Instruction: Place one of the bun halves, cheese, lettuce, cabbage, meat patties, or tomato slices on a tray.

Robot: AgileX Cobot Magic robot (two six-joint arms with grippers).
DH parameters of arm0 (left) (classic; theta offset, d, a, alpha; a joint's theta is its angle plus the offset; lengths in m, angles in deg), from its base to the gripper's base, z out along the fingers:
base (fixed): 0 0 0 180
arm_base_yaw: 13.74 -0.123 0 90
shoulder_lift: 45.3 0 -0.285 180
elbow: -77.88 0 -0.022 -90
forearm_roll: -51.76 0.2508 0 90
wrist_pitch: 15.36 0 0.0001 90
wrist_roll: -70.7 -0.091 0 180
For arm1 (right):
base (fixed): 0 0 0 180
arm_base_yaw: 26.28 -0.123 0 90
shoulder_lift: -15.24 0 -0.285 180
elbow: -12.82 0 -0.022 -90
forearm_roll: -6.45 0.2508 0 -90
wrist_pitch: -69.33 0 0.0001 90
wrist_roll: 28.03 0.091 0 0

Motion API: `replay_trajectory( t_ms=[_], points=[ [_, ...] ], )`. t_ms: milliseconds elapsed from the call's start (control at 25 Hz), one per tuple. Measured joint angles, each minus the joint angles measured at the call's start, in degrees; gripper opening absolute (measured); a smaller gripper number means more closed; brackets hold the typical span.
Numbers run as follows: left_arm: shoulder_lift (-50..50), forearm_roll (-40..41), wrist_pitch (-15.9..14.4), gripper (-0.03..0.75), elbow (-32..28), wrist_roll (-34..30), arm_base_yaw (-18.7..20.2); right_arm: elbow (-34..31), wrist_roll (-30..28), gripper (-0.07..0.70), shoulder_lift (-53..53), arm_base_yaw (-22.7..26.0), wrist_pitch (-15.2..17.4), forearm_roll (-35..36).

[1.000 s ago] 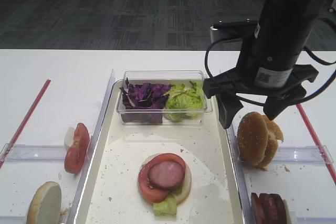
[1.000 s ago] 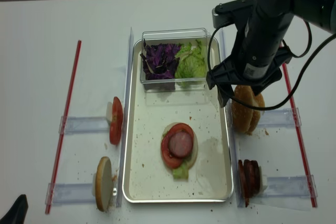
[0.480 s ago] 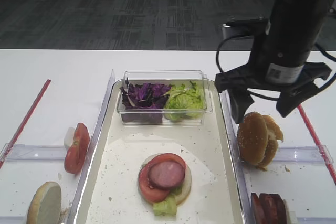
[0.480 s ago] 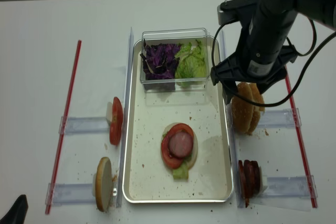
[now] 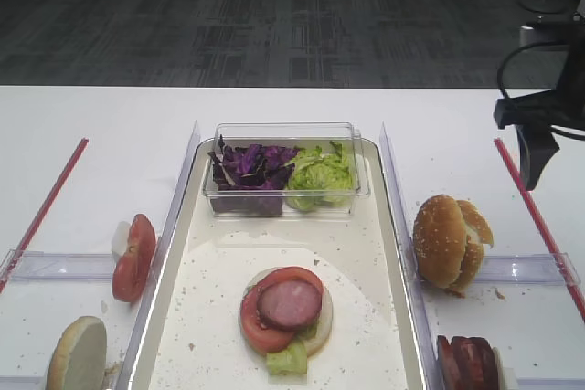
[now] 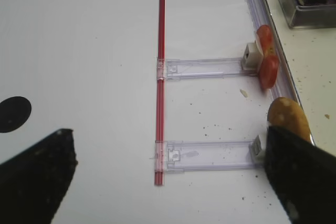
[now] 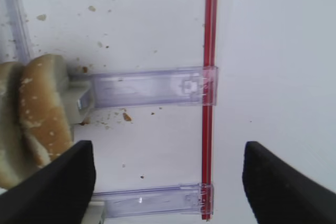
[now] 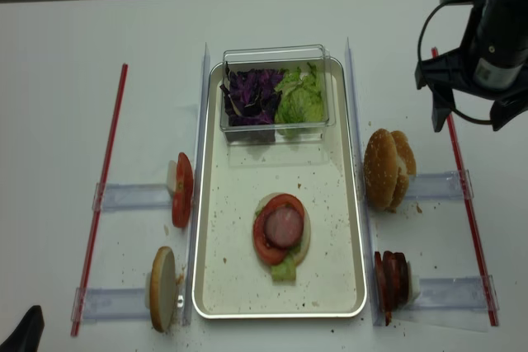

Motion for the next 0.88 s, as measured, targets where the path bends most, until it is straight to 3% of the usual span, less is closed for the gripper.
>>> replay_trajectory(
  t_ms=[280, 600, 880],
  points=[
    [0.0, 0.0, 0.0, 0.671, 0.0, 0.0, 0.0, 0.0, -1.7, 0.593, 0.0, 5.0, 0.0, -0.1],
    [0.0, 0.0, 0.0, 0.671, 0.0, 0.0, 0.0, 0.0, -3.6, 0.589, -0.5, 5.1, 0.0, 0.7],
    [0.0, 0.0, 0.0, 0.671, 0.0, 0.0, 0.0, -7.3, -4.8, 0.572, -8.6, 5.1, 0.3, 2.0]
  ],
)
